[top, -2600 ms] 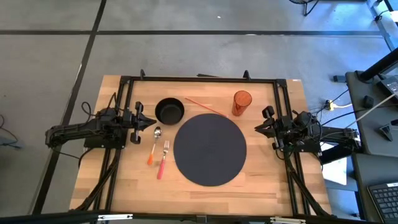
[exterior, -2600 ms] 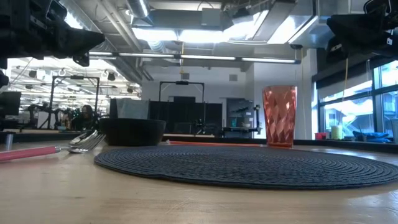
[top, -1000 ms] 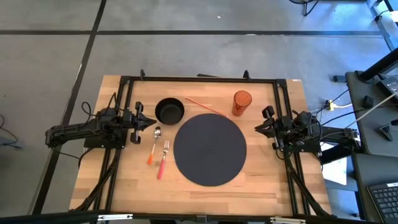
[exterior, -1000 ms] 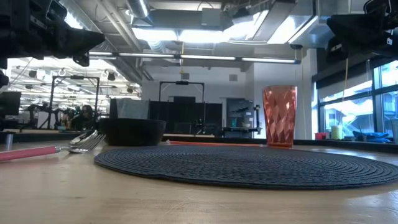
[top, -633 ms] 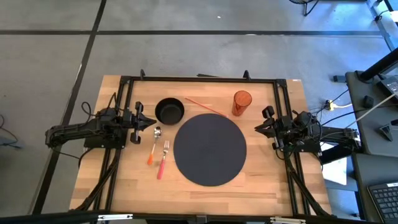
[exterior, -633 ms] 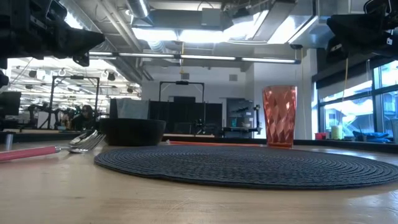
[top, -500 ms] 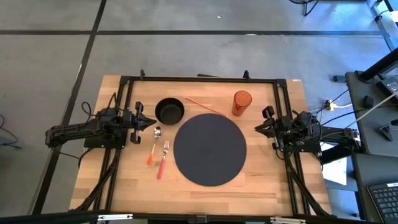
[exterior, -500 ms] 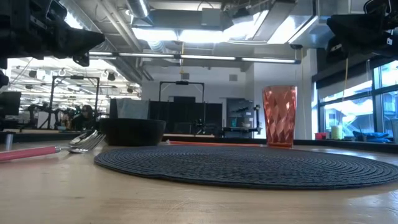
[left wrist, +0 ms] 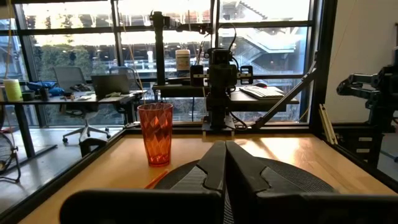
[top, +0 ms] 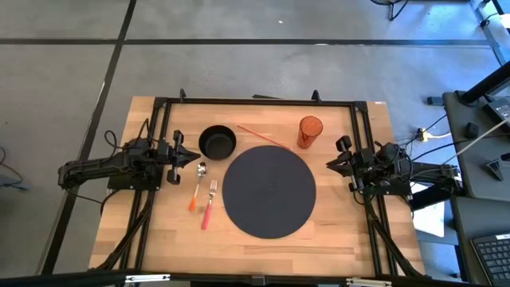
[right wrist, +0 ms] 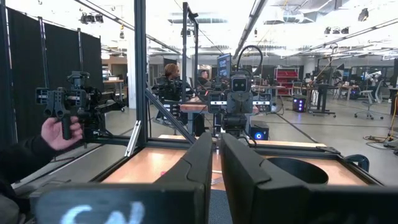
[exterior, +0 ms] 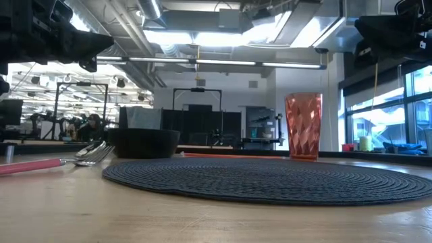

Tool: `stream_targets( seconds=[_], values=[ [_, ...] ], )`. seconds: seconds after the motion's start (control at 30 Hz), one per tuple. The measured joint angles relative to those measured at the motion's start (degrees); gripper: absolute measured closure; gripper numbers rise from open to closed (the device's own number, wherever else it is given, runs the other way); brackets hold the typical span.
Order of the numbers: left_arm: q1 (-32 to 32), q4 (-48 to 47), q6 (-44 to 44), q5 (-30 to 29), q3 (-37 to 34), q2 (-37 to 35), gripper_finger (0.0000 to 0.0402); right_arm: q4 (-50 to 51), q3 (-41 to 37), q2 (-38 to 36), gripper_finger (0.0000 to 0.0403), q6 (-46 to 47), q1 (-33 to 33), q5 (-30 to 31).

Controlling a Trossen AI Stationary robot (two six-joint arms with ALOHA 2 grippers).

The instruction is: Pick & Place Utensil

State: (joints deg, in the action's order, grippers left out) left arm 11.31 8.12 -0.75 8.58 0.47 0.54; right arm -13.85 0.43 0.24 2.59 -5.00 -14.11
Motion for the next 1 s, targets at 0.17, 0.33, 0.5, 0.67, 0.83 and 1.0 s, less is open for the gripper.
stream_targets(
  seconds=[0.17, 0.33, 0.5, 0.67, 0.83, 1.0],
  values=[
    [0.0, 1.15, -1.74, 0.01, 0.0, 0.0, 0.04, 0.0, -0.01, -0.01, 0.0367, 0.0, 0.0, 0.0],
    [0.0, 1.16, -11.03, -0.17, 0.0, 0.0, 0.04, -0.94, 0.0, -0.01, 0.0367, -0.02, -0.02, 2.73],
    [0.0, 0.88, -12.04, -0.64, 0.0, 0.0, 0.04, -1.03, 0.0, 0.01, 0.0367, 0.02, -0.02, 4.0],
    [0.0, 2.07, -12.47, -5.05, 0.0, 0.0, 0.04, -3.42, 0.09, 0.01, 0.0371, -1.41, -0.02, 3.87],
    [0.0, 2.07, -12.56, -7.48, 0.0, 0.0, 0.04, -2.63, 0.08, 0.01, 0.0397, -1.78, -0.02, 3.97],
    [0.0, 2.08, -13.79, -8.93, 0.0, 0.0, 0.04, -2.6, 0.07, 0.01, 0.0392, -1.73, -0.02, 4.02]
  ],
)
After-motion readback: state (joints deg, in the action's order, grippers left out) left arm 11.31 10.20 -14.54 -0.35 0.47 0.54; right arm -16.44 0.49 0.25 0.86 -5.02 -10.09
